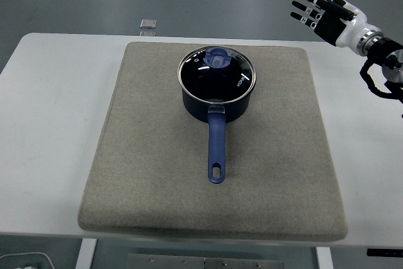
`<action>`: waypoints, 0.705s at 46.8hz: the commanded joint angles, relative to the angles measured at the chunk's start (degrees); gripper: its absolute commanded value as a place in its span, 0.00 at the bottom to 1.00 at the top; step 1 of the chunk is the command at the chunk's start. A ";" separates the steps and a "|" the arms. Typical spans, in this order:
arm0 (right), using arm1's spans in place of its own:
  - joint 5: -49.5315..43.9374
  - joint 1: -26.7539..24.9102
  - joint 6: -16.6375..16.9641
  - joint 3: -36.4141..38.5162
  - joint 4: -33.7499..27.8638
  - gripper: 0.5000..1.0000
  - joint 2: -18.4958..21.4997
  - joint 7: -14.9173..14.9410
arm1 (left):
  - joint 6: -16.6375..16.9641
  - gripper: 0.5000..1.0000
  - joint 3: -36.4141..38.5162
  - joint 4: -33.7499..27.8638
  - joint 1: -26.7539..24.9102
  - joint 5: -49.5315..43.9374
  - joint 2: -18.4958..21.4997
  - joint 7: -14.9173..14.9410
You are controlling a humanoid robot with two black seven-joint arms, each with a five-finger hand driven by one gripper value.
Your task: Lift the pot lid and place it to the right of the pot.
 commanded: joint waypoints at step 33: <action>-11.86 2.46 7.08 -0.95 0.52 0.86 -0.08 0.35 | -0.09 1.00 0.00 -0.12 -0.75 0.00 0.00 -0.07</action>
